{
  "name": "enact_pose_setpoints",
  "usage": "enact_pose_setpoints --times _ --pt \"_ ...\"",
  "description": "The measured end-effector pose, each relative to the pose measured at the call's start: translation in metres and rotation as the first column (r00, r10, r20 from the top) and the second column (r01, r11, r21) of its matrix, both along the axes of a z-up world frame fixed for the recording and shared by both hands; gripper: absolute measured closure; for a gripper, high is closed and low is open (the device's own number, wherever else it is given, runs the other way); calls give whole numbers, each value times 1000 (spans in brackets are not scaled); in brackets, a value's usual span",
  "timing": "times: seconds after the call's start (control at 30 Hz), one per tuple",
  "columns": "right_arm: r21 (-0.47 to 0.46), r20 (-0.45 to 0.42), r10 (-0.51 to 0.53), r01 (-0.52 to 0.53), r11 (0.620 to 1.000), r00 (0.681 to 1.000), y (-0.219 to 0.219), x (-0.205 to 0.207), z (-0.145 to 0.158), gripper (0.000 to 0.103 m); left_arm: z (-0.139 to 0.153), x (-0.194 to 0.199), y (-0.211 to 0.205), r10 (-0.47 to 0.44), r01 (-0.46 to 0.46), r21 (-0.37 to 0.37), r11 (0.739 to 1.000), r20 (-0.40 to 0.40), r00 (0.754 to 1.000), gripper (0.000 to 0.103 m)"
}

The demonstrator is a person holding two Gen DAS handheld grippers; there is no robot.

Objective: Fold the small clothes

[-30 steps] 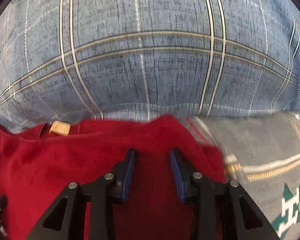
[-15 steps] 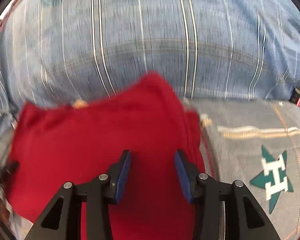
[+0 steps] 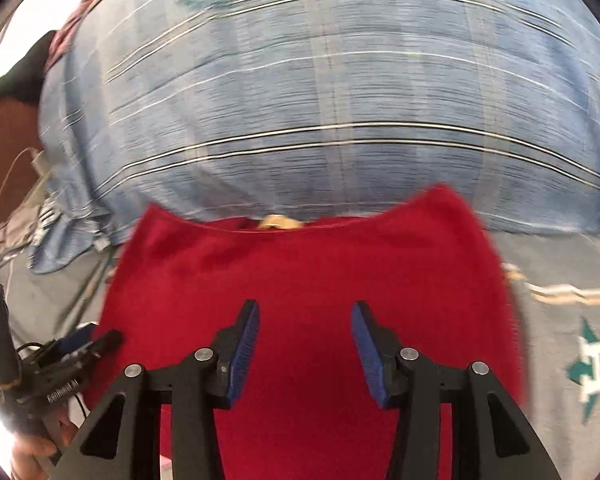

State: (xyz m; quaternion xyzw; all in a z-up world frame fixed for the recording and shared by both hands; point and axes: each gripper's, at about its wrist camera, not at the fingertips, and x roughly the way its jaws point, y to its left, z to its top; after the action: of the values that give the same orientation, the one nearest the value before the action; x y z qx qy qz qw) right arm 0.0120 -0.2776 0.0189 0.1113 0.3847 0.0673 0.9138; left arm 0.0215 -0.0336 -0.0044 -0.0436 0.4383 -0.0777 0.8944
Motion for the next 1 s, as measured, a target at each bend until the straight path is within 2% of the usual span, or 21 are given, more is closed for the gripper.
enact_pose_setpoints --times 0.1,0.13,0.27,0.33,0.43,0.57,0.67,1.0 --pt "-6 13 82 -82 997 997 33 24 -5 58 -2 -7 5 -8 8 -14 1000 -17 1000 36" --pt "-14 13 111 -111 994 994 44 31 -6 63 -4 -9 6 -12 12 -10 1000 -21 1000 36" --pt "-106 43 214 -208 972 976 101 63 -10 66 -6 -17 9 -42 42 20 999 -7 999 36" --pt "-139 55 226 -217 966 973 118 77 -12 66 -9 -17 13 -42 42 7 999 -12 999 35" --pt "-123 44 237 -230 965 971 139 103 -16 66 -10 -12 18 -33 32 -32 999 -40 999 35" --pt "-140 -36 241 -243 960 970 166 137 -31 66 -12 -9 17 -30 30 -21 999 -38 999 35" --pt "-113 -84 244 -252 961 966 169 147 -50 66 -13 -9 20 -25 24 -31 999 -44 999 34" --pt "-32 -61 245 -248 968 967 157 146 -52 65 -15 -8 21 -16 15 -22 1000 -38 999 32"
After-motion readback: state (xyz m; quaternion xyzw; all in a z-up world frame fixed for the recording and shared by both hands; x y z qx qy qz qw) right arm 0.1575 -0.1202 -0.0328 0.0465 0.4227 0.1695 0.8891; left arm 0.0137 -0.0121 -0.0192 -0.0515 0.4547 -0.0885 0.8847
